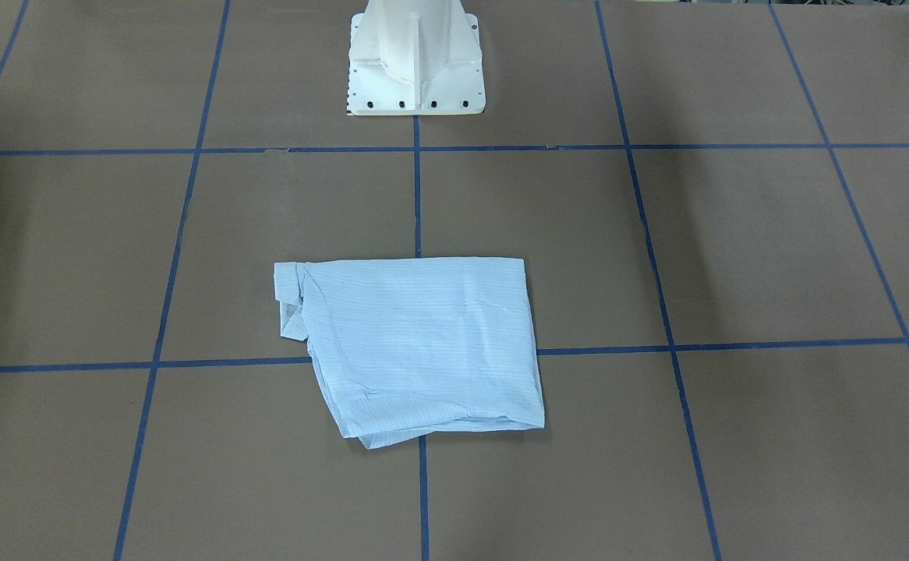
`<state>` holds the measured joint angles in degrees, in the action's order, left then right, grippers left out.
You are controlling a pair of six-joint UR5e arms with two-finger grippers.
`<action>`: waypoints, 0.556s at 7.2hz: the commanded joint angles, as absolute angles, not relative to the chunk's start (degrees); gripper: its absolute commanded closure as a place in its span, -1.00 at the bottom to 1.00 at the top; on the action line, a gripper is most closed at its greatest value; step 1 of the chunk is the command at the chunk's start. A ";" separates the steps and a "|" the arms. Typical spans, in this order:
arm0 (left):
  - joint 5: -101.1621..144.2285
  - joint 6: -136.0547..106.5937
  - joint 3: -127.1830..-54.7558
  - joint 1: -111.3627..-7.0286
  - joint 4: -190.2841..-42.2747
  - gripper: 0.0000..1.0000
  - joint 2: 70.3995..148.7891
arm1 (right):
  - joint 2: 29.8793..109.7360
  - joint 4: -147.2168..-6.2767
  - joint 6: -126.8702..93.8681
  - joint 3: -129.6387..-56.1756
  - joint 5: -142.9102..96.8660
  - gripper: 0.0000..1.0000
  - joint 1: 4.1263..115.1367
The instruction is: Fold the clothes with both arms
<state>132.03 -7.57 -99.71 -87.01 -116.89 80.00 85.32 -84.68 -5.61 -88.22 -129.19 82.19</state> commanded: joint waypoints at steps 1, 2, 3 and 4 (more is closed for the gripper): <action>132.28 -7.56 -99.67 -87.01 -116.89 -1.00 80.68 | 85.78 -84.73 -5.63 -87.63 -129.46 -1.00 82.18; 131.93 -7.38 -99.75 -87.01 -116.63 -1.00 80.77 | 85.96 -84.73 -5.63 -88.32 -129.72 -1.00 82.35; 132.10 -7.21 -99.58 -87.01 -116.63 -1.00 80.95 | 86.65 -84.73 -5.28 -88.59 -130.51 -1.00 83.14; 132.10 -7.56 -99.49 -87.01 -116.80 -1.00 80.77 | 86.83 -84.73 -5.53 -88.85 -130.69 -1.00 83.14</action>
<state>132.08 -7.37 -99.60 -87.01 -116.70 80.80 86.44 -84.72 -5.45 -88.51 -130.26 82.86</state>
